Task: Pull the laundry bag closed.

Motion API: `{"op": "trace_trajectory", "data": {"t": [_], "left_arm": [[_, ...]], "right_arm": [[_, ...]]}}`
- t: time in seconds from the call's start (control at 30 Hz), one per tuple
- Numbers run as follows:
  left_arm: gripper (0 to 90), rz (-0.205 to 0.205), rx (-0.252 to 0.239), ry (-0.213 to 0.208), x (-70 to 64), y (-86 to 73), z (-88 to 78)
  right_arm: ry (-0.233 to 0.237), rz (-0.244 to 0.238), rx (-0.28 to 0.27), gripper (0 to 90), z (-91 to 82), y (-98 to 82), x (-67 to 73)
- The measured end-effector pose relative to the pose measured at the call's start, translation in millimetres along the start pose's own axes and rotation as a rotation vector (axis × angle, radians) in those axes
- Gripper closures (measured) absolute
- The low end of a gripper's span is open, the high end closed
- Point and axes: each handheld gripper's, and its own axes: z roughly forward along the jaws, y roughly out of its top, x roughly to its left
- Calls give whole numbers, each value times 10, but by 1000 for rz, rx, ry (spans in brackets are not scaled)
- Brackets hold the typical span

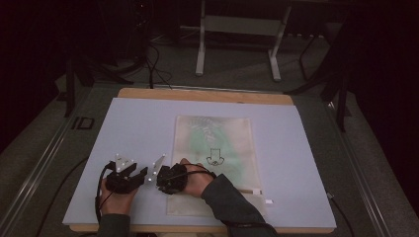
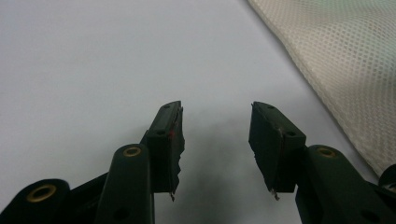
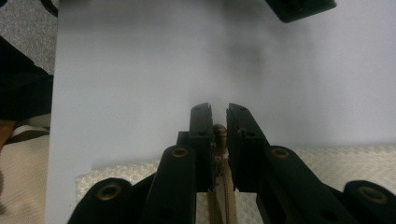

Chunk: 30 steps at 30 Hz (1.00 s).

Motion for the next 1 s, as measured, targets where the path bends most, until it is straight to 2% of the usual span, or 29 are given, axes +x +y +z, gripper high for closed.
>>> {"op": "trace_trajectory", "data": {"t": [0.13,0.23,0.4,0.8,1.0], "left_arm": [[538,3,1,-5,-6,0,-10],[538,4,7,-10,-15,2,-11],[541,19,17,-28,-62,8,7],[593,41,16,-86,-153,17,16],[656,61,14,-117,-213,25,17]], "right_arm": [[-6,3,-17,815,-62,-43,12],[-13,9,-41,812,-128,-138,20],[-20,25,-44,812,-174,-239,34],[15,79,-35,805,-43,-407,-15],[27,112,-61,810,-49,-464,-28]]}}
